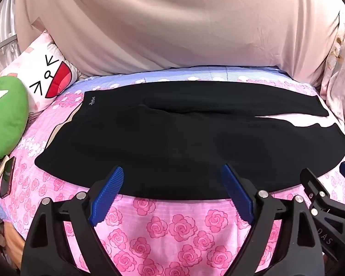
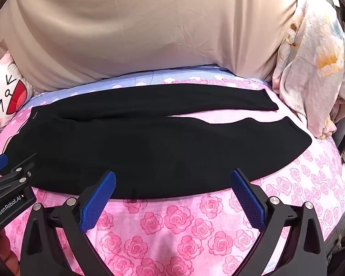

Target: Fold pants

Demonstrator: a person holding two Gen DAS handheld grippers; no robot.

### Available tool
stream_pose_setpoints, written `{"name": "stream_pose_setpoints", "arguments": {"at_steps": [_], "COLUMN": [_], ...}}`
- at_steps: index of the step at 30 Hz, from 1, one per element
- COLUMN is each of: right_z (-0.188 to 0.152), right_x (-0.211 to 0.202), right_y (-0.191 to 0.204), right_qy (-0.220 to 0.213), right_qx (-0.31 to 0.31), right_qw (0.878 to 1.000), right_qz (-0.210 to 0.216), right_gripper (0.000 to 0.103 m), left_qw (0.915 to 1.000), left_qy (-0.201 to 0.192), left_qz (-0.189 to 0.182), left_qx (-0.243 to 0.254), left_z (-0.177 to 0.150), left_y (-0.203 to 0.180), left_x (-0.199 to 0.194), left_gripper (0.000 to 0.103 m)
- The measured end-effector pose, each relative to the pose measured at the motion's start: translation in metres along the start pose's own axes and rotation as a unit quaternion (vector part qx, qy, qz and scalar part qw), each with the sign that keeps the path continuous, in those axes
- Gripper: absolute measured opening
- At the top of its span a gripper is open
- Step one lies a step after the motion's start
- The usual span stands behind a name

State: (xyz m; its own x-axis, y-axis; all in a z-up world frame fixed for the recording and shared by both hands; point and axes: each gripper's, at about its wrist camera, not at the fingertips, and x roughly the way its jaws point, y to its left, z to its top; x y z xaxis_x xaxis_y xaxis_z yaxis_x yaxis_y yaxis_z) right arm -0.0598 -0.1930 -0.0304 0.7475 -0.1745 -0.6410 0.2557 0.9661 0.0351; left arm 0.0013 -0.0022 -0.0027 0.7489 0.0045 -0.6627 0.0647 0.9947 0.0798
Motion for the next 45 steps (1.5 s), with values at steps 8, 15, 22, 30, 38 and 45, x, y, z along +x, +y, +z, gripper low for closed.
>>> {"name": "stream_pose_setpoints", "arguments": {"at_steps": [8,15,22,30,38,45], "right_z": [0.004,0.004,0.002,0.004,0.005,0.009], "right_x": [0.0,0.001,0.002,0.003,0.006,0.012], "right_y": [-0.001,0.001,0.002,0.003,0.004,0.006], "right_qy": [-0.001,-0.003,-0.003,-0.002,0.002,0.006], "right_qx": [-0.001,-0.004,-0.006,-0.006,-0.007,-0.008], "right_qw": [1.0,1.0,1.0,1.0,1.0,1.0], "right_qz": [-0.001,-0.002,-0.003,-0.004,-0.004,-0.006], "right_gripper": [0.098,0.098,0.098,0.098,0.098,0.098], "left_qw": [1.0,1.0,1.0,1.0,1.0,0.9999], "left_qy": [0.003,0.004,0.006,0.005,0.008,0.01], "left_qz": [0.001,0.004,0.003,0.003,0.002,0.004], "left_qx": [0.0,0.001,0.001,0.003,0.005,0.004], "left_z": [0.0,-0.003,-0.003,-0.004,-0.001,-0.001], "left_y": [0.001,0.004,0.006,0.008,0.005,0.007], "left_x": [0.003,0.004,0.006,0.006,0.011,0.013], "left_gripper": [0.086,0.086,0.086,0.086,0.087,0.089]}}
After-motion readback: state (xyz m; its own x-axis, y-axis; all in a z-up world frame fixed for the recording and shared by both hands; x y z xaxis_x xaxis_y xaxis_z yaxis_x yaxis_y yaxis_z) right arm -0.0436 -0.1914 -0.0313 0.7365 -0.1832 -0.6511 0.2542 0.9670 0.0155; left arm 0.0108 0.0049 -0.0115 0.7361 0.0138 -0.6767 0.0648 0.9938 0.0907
